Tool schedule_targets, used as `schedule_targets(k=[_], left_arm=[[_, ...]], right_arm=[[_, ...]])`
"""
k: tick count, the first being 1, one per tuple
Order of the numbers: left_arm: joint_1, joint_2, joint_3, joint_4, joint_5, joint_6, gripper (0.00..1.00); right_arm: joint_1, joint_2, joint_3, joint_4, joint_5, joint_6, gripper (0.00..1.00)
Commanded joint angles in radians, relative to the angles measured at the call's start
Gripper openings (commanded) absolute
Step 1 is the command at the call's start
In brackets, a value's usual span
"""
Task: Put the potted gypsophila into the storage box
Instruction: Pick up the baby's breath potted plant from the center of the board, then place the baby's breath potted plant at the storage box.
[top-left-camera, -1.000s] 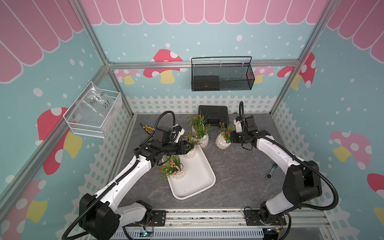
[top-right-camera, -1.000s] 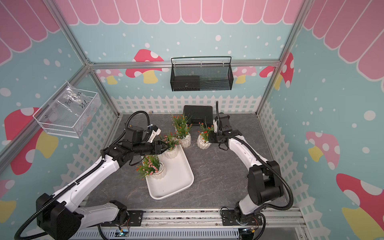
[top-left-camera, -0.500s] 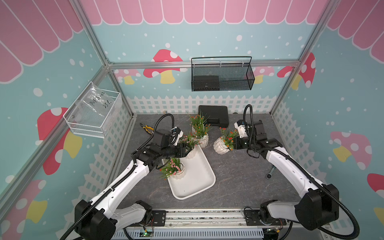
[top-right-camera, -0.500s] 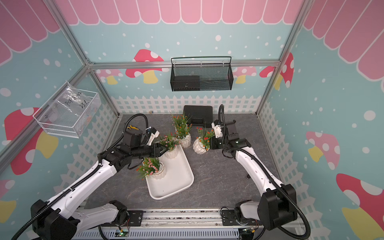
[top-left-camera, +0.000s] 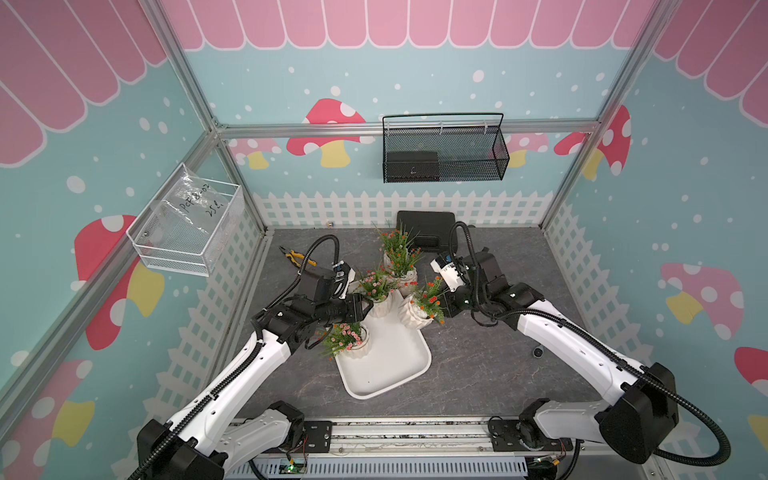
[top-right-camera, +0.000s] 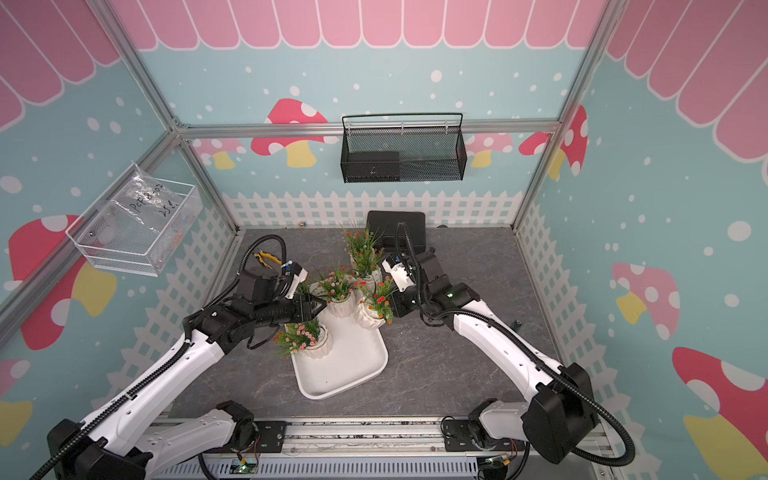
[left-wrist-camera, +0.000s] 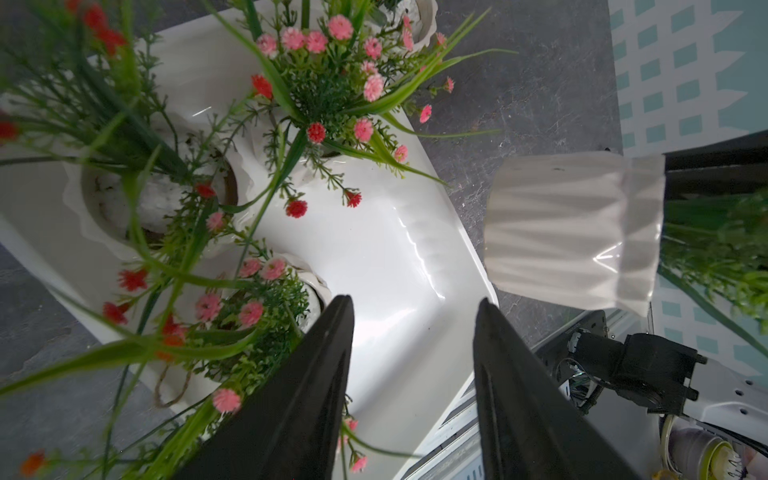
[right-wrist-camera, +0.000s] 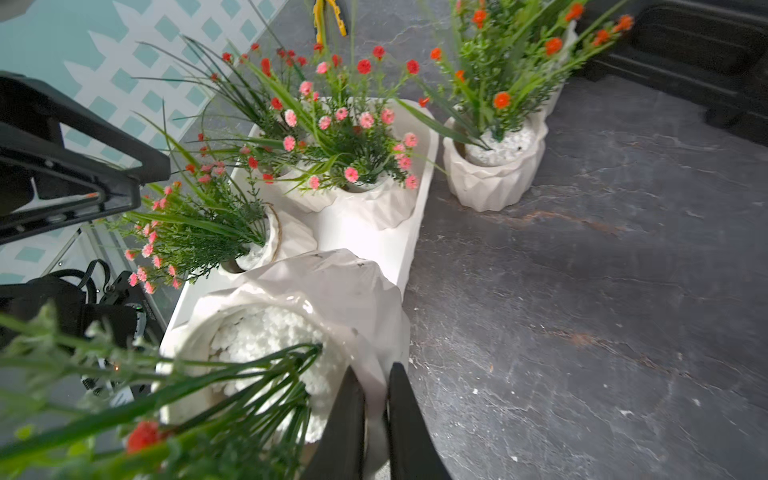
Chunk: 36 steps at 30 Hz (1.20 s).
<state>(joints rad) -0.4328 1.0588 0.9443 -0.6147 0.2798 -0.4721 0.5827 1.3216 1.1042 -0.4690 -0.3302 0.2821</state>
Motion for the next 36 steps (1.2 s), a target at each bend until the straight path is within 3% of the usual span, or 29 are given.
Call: schedule_targets(k=[1,10,20,29,36], left_arm=[[0.047,-0.028,-0.026,-0.055,-0.008,-0.010,0.48],[0.158,-0.066,-0.053,-0.115,0.076,0.026,0.47],[0.285,-0.079,-0.052,-0.132,0.262,0.110,0.46],[0.289,-0.103,-0.053,-0.078,0.311,0.096,0.47],[0.289,-0.091,-0.062,-0.039,0.331,0.056,0.47]], right_arm=[[0.039,0.034,0.063,0.080,-0.008,-0.015,0.07],[0.152,0.234,0.177,0.079,0.081,-0.003,0.07],[0.214,0.399,0.269,0.041,0.193,0.041,0.07],[0.229,0.483,0.292,0.041,0.269,0.103,0.07],[0.230,0.519,0.289,0.083,0.235,0.115,0.16]])
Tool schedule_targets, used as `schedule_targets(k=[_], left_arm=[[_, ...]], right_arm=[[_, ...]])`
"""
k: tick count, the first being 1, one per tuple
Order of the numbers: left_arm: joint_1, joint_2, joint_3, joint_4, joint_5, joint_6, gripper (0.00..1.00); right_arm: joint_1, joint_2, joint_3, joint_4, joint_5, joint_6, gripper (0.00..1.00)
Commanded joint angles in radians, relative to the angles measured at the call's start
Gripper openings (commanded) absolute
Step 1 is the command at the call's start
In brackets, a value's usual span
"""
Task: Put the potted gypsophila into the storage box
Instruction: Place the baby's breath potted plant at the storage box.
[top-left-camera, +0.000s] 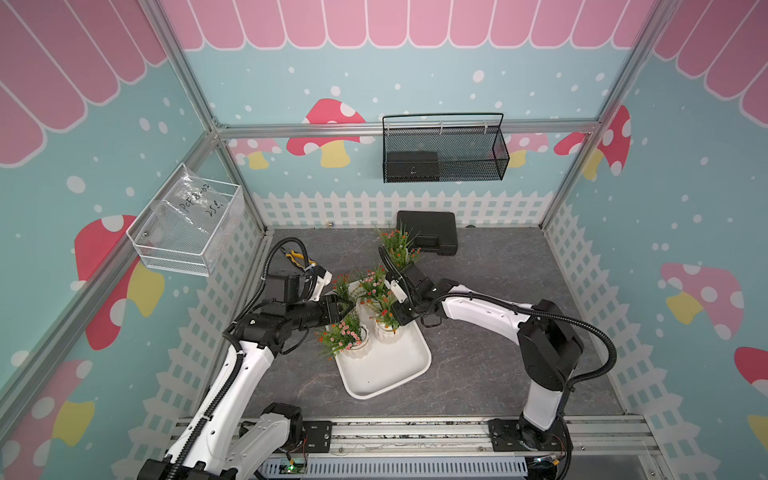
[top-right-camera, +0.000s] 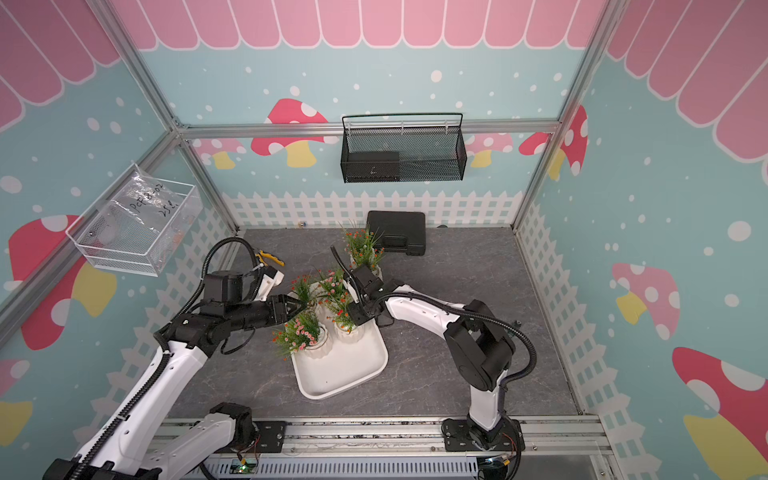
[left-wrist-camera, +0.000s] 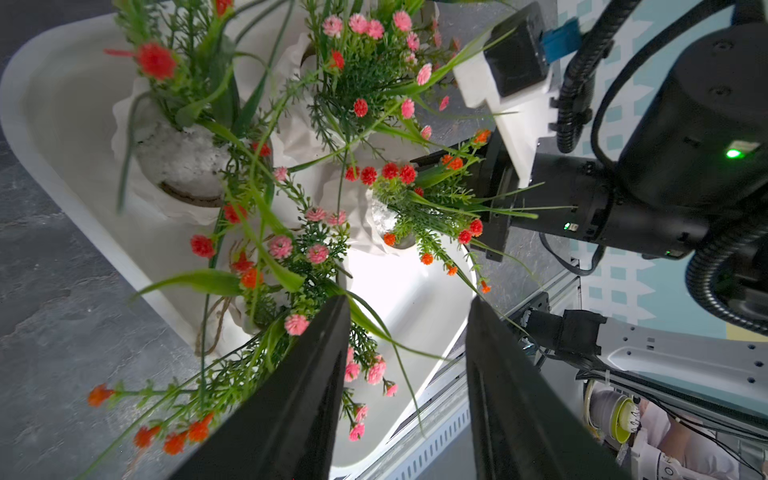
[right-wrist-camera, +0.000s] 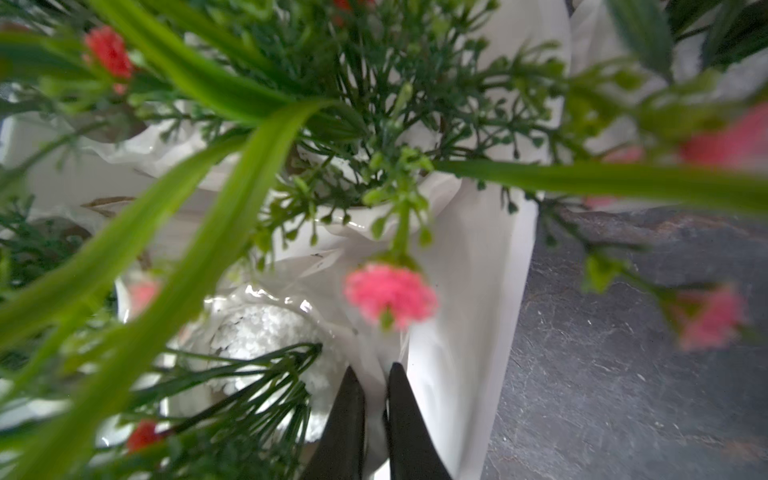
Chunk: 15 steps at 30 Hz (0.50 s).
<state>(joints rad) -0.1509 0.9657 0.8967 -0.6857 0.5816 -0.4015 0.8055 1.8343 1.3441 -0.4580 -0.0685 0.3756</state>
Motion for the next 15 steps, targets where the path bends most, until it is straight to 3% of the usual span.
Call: schedule_targets(k=[1,7,15], left_arm=[[0.007,0.002,-0.016,0.036,0.028,-0.016,0.47],[0.006,0.016,-0.015,0.061,0.025,-0.032,0.47],[-0.057,0.069,0.027,0.102,-0.004,-0.045,0.48]], right_arm=[[0.008,0.010,0.050,0.074,-0.031,0.024,0.19],[0.005,-0.011,0.034,0.090,-0.045,0.037,0.33],[-0.104,-0.271,-0.136,0.144,-0.089,0.085,0.43]])
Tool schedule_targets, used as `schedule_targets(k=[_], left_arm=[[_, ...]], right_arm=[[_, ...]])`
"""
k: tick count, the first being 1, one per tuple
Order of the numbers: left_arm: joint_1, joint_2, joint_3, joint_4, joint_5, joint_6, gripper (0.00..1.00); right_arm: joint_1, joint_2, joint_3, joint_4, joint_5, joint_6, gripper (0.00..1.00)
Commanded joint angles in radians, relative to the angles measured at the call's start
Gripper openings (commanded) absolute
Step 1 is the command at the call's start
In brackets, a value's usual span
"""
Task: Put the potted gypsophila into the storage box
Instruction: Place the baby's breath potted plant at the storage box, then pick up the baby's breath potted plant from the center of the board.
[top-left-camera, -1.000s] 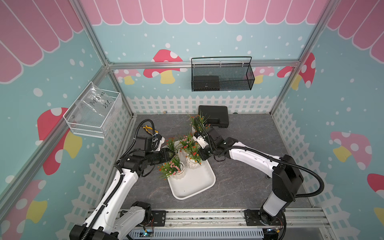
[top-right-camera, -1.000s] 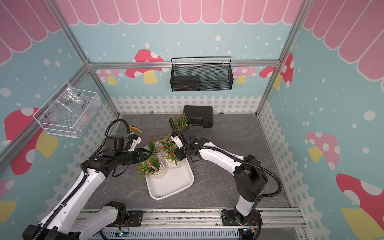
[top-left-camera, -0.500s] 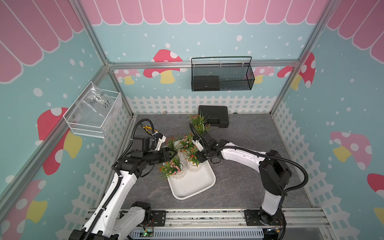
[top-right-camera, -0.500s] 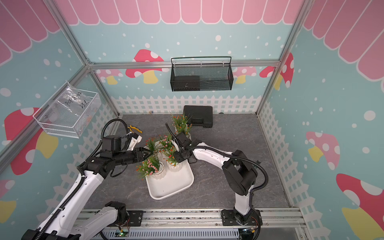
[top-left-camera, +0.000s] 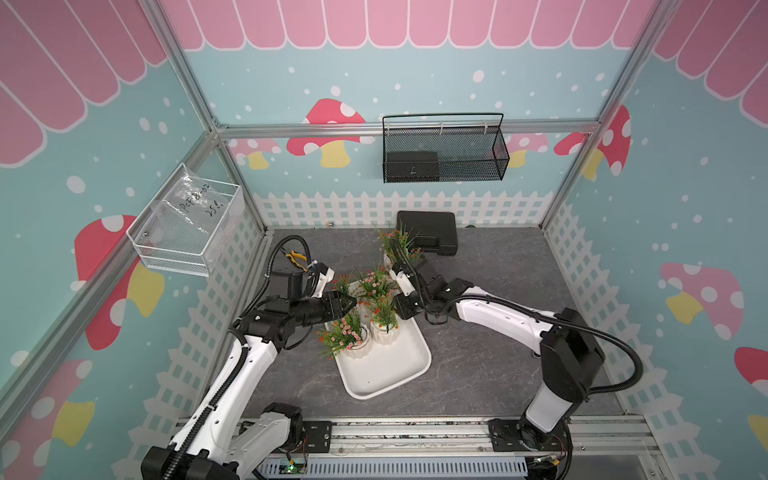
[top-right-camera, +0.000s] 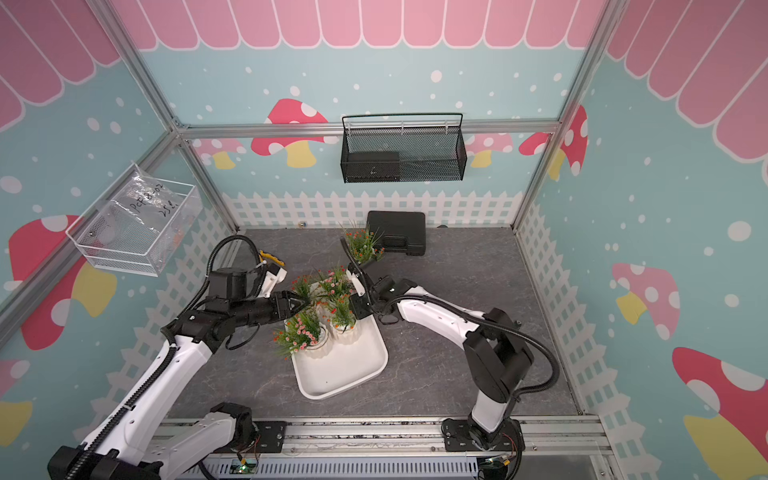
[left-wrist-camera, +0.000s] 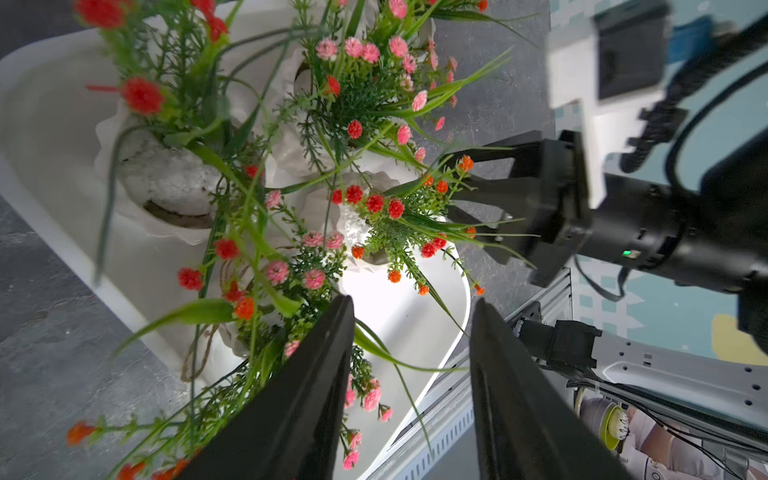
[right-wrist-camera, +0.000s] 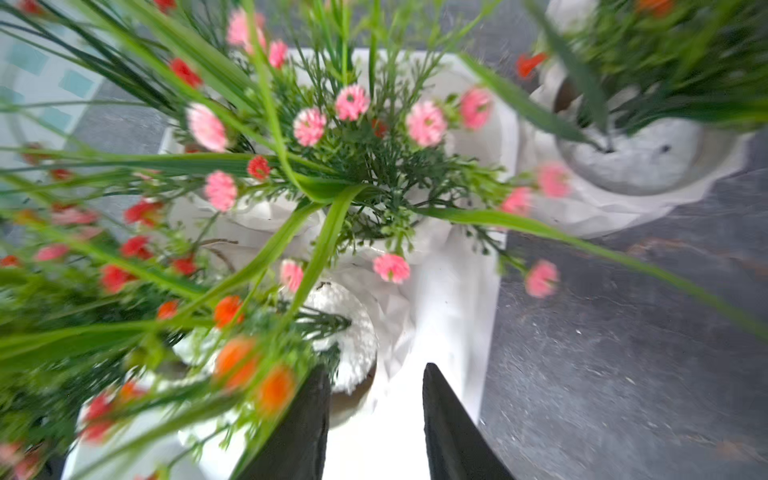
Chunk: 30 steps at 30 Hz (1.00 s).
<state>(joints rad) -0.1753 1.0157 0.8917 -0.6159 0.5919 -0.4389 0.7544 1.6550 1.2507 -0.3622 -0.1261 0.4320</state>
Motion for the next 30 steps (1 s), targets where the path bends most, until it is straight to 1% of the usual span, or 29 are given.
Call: schedule_targets(k=[1,4,6,10,18,20,22,23,25,30], left_arm=[[-0.056,0.034,0.045,0.036,-0.029,-0.005,0.48],[-0.114,0.077,0.078,0.057,-0.066,-0.013,0.47],[-0.133,0.101,0.089,0.089,-0.074,-0.032,0.47],[-0.145,0.138,0.103,0.127,-0.075,-0.058,0.47],[-0.146,0.168,0.130,0.100,-0.083,-0.024,0.48],[-0.146,0.169,0.135,0.092,-0.075,-0.016,0.48],[-0.146,0.164,0.135,0.090,-0.070,-0.011,0.48],[-0.147,0.162,0.134,0.092,-0.072,-0.009,0.48],[-0.147,0.160,0.134,0.084,-0.076,-0.006,0.49],[-0.147,0.168,0.151,0.048,-0.073,0.006,0.49]], right_arm=[[-0.084,-0.117,-0.067,0.057,-0.047,0.028,0.45],[-0.194,-0.158,-0.137,0.098,-0.123,0.038,0.50],[-0.260,-0.163,-0.170,0.127,-0.164,0.044,0.52],[-0.366,-0.107,-0.177,0.187,-0.264,0.059,0.54],[-0.380,0.129,-0.008,0.200,-0.320,0.062,0.55],[-0.380,0.182,0.037,0.199,-0.332,0.066,0.52],[-0.380,0.230,0.079,0.201,-0.337,0.075,0.47],[-0.380,0.236,0.095,0.201,-0.341,0.080,0.46],[-0.380,0.299,0.127,0.202,-0.344,0.092,0.46],[-0.380,0.364,0.186,0.195,-0.335,0.109,0.46]])
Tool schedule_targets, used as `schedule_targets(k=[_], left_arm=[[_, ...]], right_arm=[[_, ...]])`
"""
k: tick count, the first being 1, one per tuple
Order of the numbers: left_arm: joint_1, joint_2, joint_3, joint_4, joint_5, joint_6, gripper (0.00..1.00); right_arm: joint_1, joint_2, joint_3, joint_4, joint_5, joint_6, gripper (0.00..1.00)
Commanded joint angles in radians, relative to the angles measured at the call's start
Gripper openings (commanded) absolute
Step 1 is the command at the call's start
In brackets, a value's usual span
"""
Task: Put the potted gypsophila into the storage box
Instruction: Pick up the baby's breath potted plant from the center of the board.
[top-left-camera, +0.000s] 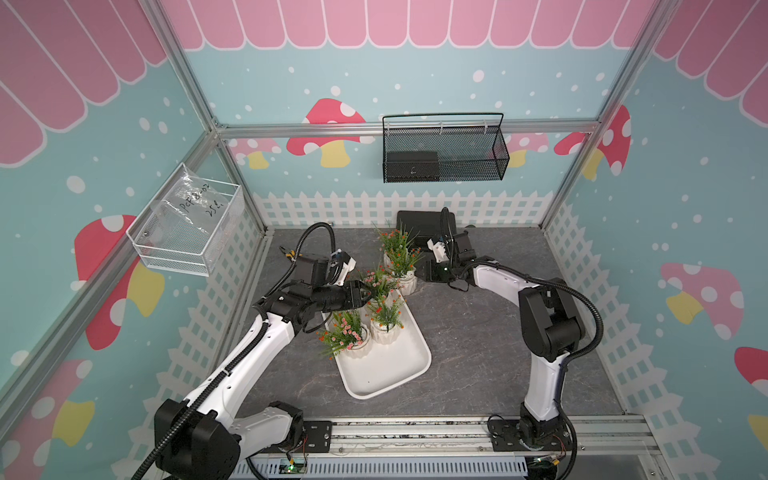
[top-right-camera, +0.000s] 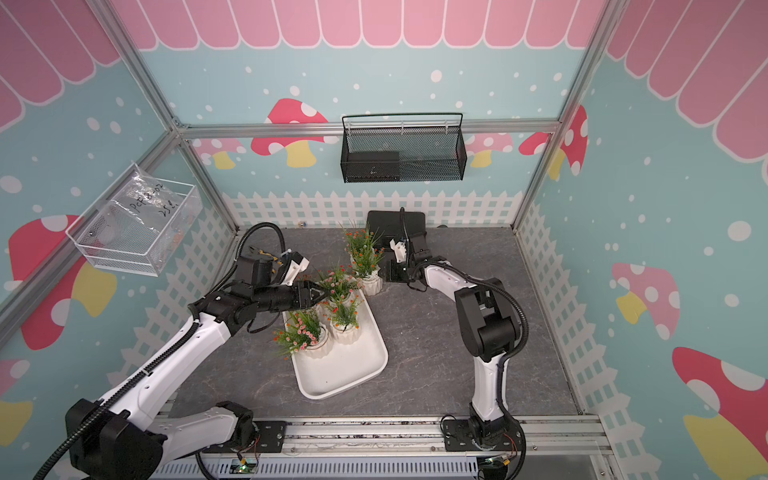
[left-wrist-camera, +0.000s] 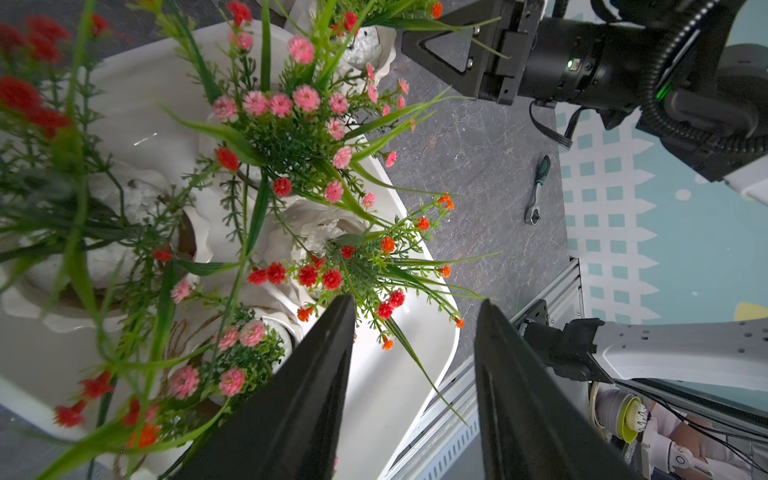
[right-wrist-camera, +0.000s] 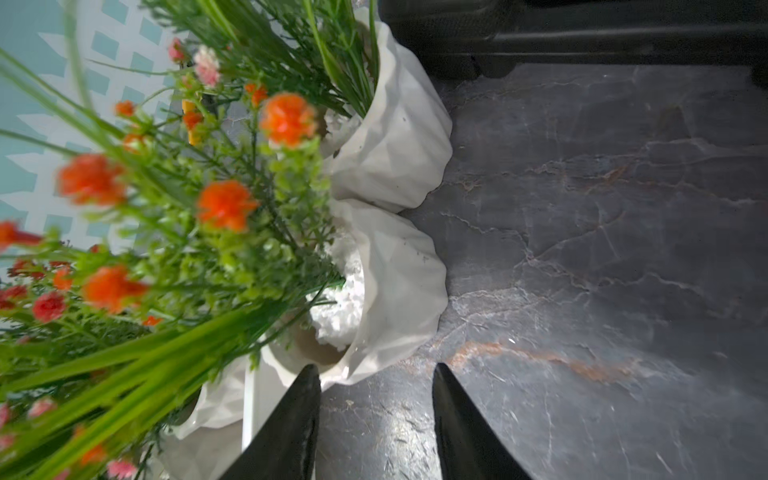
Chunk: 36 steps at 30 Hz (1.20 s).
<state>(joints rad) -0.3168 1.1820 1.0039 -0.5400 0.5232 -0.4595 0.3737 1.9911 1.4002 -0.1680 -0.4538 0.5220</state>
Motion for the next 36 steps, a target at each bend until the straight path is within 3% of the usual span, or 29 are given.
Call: schedule_targets(k=[1,5,20,36], left_arm=[[-0.005,0.004,0.043,-0.035,-0.005,0.028,0.49],[-0.005,0.010,0.045,-0.043,-0.003,0.032,0.49],[-0.007,0.012,0.065,-0.109,-0.017,0.071,0.50],[-0.007,0.016,0.062,-0.112,-0.006,0.078,0.51]], right_arm=[[0.001,0.039,0.051,-0.008,-0.002,0.019,0.46],[0.004,0.080,0.092,-0.029,0.012,0.015,0.40],[0.052,0.177,0.222,-0.131,0.146,-0.017,0.33],[0.096,0.169,0.250,-0.210,0.313,-0.047,0.16]])
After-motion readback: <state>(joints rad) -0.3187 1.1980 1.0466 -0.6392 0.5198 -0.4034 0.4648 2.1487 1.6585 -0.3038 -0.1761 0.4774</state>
